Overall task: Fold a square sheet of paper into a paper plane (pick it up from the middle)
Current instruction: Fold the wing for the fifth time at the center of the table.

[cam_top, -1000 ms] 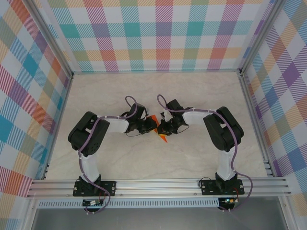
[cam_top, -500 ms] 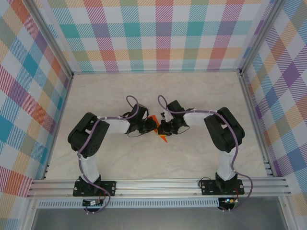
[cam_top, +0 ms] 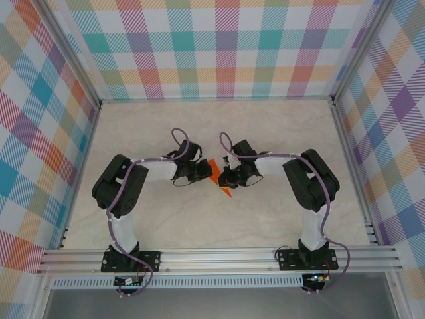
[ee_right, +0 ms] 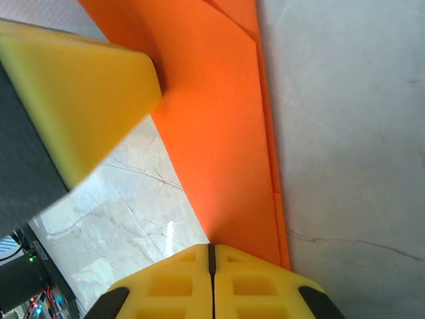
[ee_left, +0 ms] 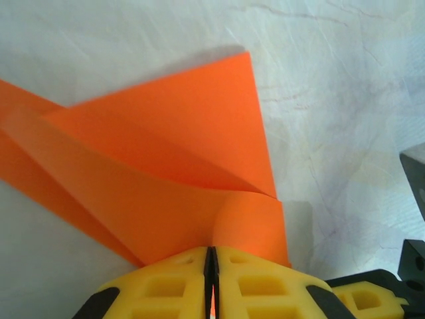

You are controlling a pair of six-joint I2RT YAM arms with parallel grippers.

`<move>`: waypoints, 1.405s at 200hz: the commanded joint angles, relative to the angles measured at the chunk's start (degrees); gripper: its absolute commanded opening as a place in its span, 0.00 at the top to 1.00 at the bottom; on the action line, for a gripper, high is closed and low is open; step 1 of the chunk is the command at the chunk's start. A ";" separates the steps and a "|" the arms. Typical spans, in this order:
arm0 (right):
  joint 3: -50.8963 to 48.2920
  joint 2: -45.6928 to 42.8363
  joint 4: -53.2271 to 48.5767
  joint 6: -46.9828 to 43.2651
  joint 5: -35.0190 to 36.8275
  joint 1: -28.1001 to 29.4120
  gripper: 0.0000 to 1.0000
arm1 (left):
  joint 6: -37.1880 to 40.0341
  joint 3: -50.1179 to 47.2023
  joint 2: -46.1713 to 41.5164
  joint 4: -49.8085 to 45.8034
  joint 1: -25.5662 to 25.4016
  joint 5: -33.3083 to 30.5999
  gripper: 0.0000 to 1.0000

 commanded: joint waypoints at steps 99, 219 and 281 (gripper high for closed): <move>-3.51 3.43 -8.22 -1.18 5.59 -0.52 0.94 | 6.59 5.69 4.45 -8.48 5.85 -6.16 0.89; -3.51 4.14 -8.28 -1.40 5.68 -0.52 0.94 | 9.38 9.69 6.34 -12.86 9.29 -12.92 0.90; -3.60 3.93 -8.29 -1.40 5.78 -0.52 0.94 | 11.74 10.94 5.38 -14.01 11.13 -12.70 0.90</move>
